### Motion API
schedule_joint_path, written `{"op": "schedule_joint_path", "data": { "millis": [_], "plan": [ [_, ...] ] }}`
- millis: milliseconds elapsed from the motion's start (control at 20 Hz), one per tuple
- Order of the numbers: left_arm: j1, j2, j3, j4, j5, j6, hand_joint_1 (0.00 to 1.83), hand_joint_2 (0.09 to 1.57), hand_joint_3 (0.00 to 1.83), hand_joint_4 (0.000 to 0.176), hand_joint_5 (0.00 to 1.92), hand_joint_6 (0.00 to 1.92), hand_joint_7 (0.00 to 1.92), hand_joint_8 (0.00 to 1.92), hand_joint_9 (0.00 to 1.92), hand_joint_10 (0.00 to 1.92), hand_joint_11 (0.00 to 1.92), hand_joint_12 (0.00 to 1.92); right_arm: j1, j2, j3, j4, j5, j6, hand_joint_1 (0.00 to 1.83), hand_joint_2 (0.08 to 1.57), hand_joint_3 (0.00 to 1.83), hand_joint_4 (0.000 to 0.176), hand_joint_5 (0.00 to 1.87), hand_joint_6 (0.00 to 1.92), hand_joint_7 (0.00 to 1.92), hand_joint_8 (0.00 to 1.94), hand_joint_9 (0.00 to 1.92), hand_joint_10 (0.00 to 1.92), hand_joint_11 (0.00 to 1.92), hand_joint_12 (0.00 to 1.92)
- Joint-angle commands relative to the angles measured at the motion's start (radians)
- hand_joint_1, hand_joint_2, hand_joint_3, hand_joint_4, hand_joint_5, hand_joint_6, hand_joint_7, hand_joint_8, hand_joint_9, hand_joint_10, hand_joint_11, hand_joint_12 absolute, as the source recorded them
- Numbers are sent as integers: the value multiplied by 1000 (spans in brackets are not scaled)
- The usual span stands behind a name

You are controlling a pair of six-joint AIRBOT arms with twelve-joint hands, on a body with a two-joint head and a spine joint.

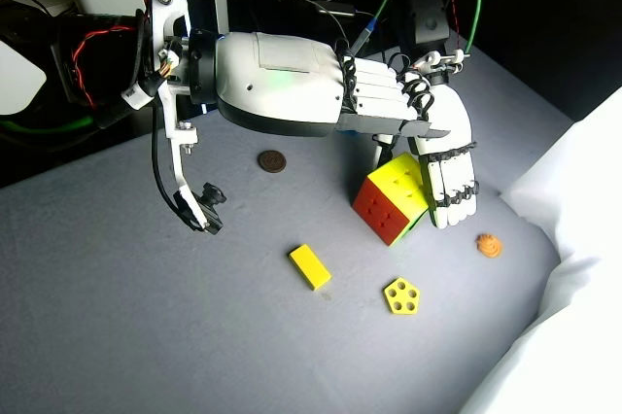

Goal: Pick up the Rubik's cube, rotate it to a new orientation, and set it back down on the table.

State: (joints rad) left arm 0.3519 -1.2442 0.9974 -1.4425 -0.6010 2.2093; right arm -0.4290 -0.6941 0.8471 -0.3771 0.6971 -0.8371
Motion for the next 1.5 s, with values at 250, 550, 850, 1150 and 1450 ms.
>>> {"op": "schedule_joint_path", "data": {
  "millis": [250, 550, 850, 1150, 1450],
  "plan": [
    [3, 1, 0, 54, -26, 0, 947, 1069, 0, 0, 0, 0, 0, 0, 0, 0, 0, 0, 9, 6, -4, 32, 119, -3, 0, 1261, 0, 0, 0, 0, 26, 6, 21, 8, 0, 0],
    [3, 1, 0, 48, -26, 0, 1150, 1021, 2, 0, 479, 88, 509, 434, 319, 950, 0, 1449, 9, 6, -4, 32, 121, -4, 0, 1259, 0, 0, 0, 0, 27, 4, 19, 8, 0, 0],
    [2, 1, -2, 42, -26, 0, 1094, 1369, 7, 0, 640, 1492, 420, 1887, 277, 1906, 290, 1920, 9, 6, -4, 32, 124, -6, 0, 1248, 0, 0, 0, 0, 26, 1, 19, 6, 0, 0],
    [-13, 6, -12, 32, -26, 1, 1276, 1372, 7, 0, 515, 1519, 462, 1907, 505, 1858, 383, 1921, 4, 9, -6, 31, 119, -10, 0, 1256, 0, 0, 0, 0, 35, 7, 33, 11, 0, 0],
    [-104, 30, -43, -115, -27, 146, 1240, 1401, 13, 0, 442, 1664, 444, 1909, 469, 1885, 360, 1921, 9, 27, -12, -8, 106, -11, 0, 1259, 0, 0, 1, 0, 25, 0, 20, 4, 2, 3]
  ]
}}
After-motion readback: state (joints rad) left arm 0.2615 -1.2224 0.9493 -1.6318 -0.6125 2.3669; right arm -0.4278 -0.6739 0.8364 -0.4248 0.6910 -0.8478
